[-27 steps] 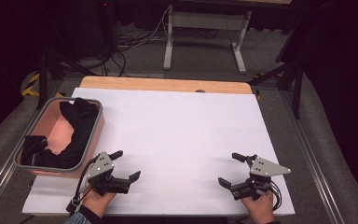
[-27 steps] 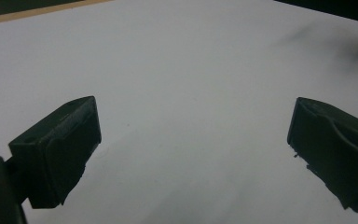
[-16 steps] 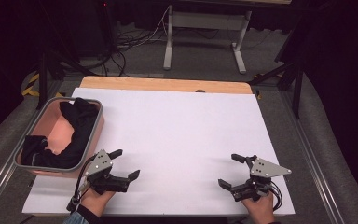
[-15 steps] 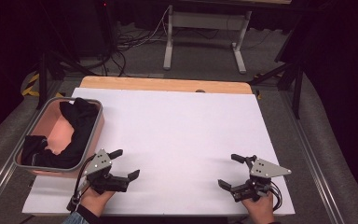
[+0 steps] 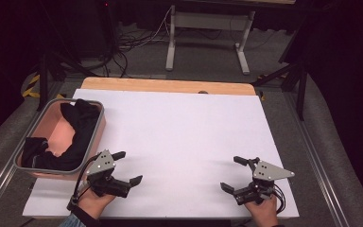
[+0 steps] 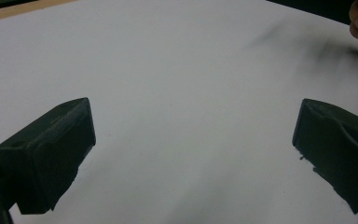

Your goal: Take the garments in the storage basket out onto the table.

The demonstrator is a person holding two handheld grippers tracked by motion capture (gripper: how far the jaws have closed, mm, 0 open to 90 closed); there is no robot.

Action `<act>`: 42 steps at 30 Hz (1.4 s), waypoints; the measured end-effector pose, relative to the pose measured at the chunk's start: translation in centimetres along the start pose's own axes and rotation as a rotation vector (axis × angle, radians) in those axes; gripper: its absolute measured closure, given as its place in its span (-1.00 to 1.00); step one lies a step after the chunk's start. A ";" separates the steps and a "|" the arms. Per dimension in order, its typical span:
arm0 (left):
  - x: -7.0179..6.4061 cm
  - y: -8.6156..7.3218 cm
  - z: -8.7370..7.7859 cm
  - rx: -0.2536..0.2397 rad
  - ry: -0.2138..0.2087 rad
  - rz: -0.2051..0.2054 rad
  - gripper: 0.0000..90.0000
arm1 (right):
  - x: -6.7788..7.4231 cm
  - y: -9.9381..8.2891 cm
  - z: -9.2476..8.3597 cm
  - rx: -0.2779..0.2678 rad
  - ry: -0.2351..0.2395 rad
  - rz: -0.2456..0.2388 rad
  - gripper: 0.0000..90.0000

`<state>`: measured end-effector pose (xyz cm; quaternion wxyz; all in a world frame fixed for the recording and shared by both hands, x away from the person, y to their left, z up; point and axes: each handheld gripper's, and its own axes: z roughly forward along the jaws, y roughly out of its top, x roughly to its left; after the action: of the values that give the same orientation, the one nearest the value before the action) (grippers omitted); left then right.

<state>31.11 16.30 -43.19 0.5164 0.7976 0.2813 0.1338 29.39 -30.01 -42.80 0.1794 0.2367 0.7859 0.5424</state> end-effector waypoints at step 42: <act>3.1 5.3 -4.4 0.155 0.046 0.081 -0.87 | 0.2 0.0 0.5 0.023 0.033 -0.011 -1.00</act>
<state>32.99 19.77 -36.81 0.4409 0.8426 0.2701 0.1507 29.51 -29.50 -43.02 0.1664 0.2254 0.7963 0.5361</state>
